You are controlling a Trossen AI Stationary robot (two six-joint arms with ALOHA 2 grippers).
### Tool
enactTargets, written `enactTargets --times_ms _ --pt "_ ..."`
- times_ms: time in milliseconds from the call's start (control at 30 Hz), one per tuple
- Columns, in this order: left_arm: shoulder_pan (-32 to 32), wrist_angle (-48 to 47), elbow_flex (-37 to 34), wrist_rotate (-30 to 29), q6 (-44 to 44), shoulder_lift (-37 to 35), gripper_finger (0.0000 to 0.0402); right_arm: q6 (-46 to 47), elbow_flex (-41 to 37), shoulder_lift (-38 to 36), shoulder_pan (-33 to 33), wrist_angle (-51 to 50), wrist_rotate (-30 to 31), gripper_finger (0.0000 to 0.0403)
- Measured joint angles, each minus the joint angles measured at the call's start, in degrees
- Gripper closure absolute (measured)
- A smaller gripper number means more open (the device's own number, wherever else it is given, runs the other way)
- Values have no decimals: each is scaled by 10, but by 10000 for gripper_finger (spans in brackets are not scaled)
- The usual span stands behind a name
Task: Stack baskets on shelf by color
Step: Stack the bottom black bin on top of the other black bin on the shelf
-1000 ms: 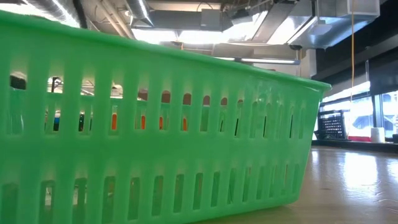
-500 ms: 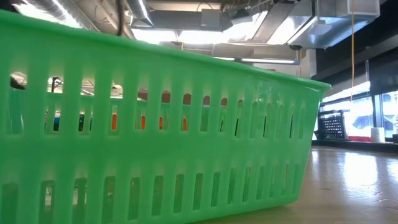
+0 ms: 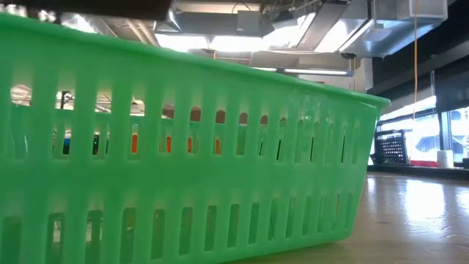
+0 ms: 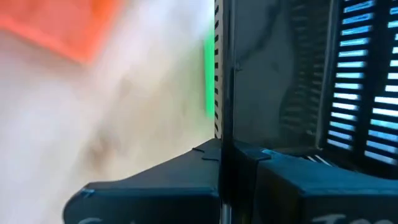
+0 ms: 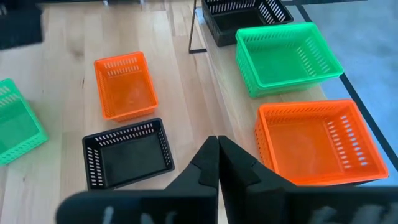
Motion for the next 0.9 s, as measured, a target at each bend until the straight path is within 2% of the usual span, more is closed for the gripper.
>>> enactTargets --times_ms 200,300,400,600,733,900 --pt "36 -104 93 -164 -2 -24 401 -14 0 0 0 2 0 403" --pt "72 -163 148 -221 -20 -23 401 -15 0 0 0 5 0 403" --pt "117 -173 193 -259 -30 -23 401 -15 0 0 0 9 0 403" --pt "246 -194 276 -242 -30 -23 401 -40 0 0 0 30 0 403" --pt "344 -215 317 -210 13 -20 401 -42 0 0 0 55 14 403" --pt "467 -205 335 -102 53 -6 401 -44 0 0 0 80 103 403"
